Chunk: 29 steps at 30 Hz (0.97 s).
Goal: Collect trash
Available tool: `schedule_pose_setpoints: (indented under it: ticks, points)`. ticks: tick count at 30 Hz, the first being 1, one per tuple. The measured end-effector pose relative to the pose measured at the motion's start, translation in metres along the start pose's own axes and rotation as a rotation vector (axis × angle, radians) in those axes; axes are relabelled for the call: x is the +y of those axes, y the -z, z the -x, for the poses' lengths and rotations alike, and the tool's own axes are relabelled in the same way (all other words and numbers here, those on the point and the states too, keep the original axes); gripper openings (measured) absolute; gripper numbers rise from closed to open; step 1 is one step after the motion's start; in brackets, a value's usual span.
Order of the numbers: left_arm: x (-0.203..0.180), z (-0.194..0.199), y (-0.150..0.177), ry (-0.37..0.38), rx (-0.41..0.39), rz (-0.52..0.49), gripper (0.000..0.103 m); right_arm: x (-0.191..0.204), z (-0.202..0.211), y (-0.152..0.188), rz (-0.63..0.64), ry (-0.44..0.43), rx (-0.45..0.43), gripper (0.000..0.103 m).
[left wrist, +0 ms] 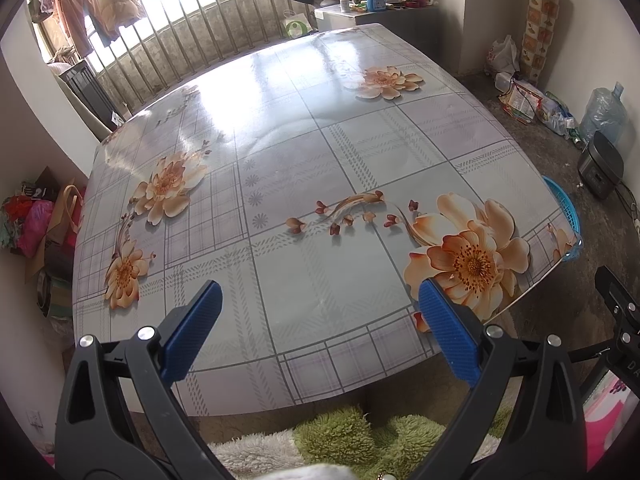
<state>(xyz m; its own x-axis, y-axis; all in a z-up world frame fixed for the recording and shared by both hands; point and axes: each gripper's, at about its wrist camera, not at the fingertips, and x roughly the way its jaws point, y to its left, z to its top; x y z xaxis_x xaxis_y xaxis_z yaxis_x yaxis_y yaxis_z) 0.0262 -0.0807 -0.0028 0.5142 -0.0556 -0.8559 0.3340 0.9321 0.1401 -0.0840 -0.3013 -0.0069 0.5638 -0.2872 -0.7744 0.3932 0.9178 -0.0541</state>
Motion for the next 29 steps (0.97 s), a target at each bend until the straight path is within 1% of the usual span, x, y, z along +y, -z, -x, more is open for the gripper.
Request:
schedule_pose_setpoints:
  ticks: [29]
  points:
    - [-0.0007,0.0005,-0.0033,0.004,0.001,-0.010,0.094,-0.0001,-0.0025,0.0020,0.000,-0.001,0.001,0.097]
